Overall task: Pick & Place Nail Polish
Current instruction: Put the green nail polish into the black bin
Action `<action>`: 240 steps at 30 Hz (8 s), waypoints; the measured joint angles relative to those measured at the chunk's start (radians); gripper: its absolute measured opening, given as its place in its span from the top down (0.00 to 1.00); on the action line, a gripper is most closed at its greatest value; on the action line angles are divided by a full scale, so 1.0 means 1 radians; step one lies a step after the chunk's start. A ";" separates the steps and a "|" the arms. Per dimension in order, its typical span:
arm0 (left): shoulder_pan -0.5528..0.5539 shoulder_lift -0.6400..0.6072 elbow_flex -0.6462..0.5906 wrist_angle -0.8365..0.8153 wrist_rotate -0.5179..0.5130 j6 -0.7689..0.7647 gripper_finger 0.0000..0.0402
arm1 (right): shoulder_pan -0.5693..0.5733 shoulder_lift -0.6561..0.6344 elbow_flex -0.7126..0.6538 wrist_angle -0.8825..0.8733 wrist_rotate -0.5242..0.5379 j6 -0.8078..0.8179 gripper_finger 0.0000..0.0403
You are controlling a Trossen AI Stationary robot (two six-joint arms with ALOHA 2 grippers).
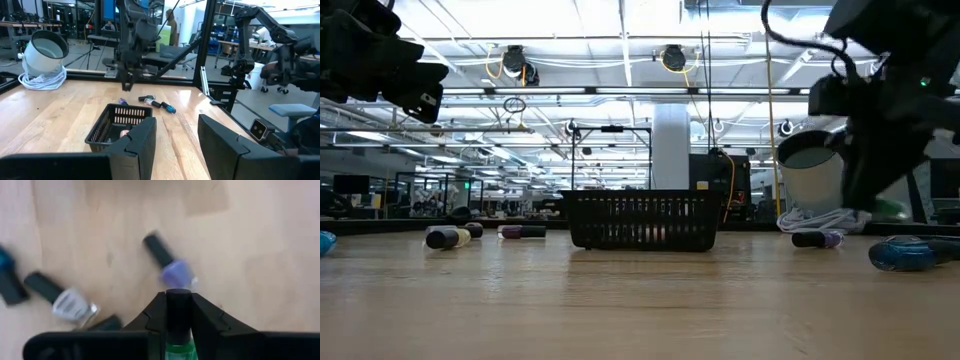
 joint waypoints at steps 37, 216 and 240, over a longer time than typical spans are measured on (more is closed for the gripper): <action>0.000 0.000 0.000 0.000 0.000 0.000 0.64 | -0.064 -0.128 -0.222 1.268 -0.531 -0.322 0.88; 0.000 0.000 0.000 0.000 0.000 0.000 0.64 | -0.139 0.620 0.285 1.058 -0.219 -0.158 0.88; 0.000 0.000 0.000 0.000 0.000 0.000 0.64 | -0.178 0.732 0.348 0.930 -0.275 -0.095 0.83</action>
